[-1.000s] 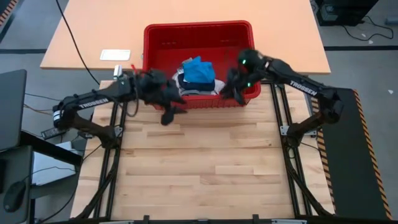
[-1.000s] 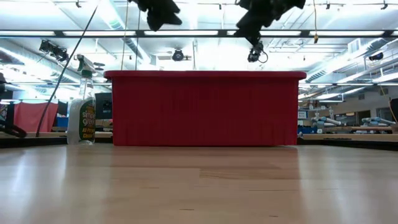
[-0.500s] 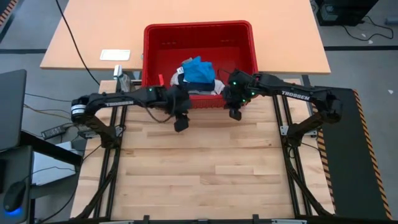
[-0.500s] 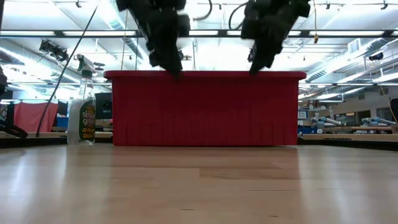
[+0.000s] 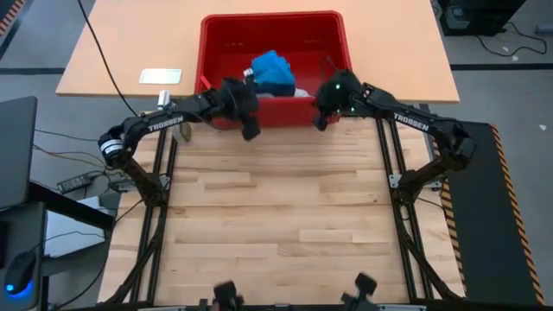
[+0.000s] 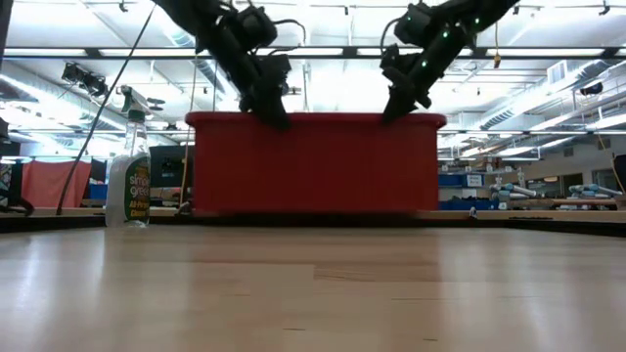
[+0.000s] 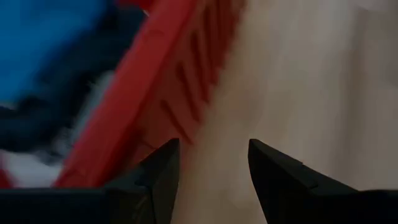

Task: Fold laundry
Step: Return to Home Position

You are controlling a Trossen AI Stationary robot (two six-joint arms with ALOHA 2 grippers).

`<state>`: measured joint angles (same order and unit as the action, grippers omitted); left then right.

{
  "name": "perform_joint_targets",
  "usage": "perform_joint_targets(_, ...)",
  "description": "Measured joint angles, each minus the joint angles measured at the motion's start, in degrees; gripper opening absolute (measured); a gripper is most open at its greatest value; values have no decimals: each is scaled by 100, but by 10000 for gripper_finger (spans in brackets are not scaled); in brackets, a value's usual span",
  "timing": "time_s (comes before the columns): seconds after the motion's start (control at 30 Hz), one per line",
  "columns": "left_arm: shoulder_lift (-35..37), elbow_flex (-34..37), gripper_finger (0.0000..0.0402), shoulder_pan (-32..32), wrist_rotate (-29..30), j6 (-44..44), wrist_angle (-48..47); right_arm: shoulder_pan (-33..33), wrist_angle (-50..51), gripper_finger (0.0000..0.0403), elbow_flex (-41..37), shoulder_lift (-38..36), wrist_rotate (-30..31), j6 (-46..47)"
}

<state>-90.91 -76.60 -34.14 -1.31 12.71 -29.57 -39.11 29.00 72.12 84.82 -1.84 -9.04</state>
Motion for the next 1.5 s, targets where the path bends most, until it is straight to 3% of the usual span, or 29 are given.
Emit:
perform_joint_targets(0.13,-211,3,192,-666,-116,470,964,-537,-711,6,-2,247,-91,-11)
perform_joint_targets(0.27,-545,-2,192,-1263,-667,531,1827,-1045,-1435,6,1,666,-74,7)
perform_joint_targets(0.5,-948,-26,192,-1501,-822,381,2458,-1626,-2123,5,9,1323,-468,54)
perform_joint_targets(0.67,-779,-13,192,-1498,-875,19,2580,-1672,-2083,5,5,1266,-555,392)
perform_joint_targets(0.9,304,25,192,-1325,-961,-568,2364,-1570,-1756,5,0,301,-1285,1197)
perform_joint_targets(1.07,886,24,192,-1110,-1636,-1345,2085,-1332,-1389,5,9,-680,-1649,1440)
perform_joint_targets(1.2,1145,24,192,-594,-1827,-1746,2432,-959,-860,5,9,-1371,-1638,1519)
perform_joint_targets(1.3,1152,26,192,-126,-1643,-1910,2798,-513,-568,4,-104,-1854,-1640,1651)
perform_joint_targets(1.5,943,28,192,871,-1034,-2132,2812,820,-1375,2,-1385,-3210,-898,2232)
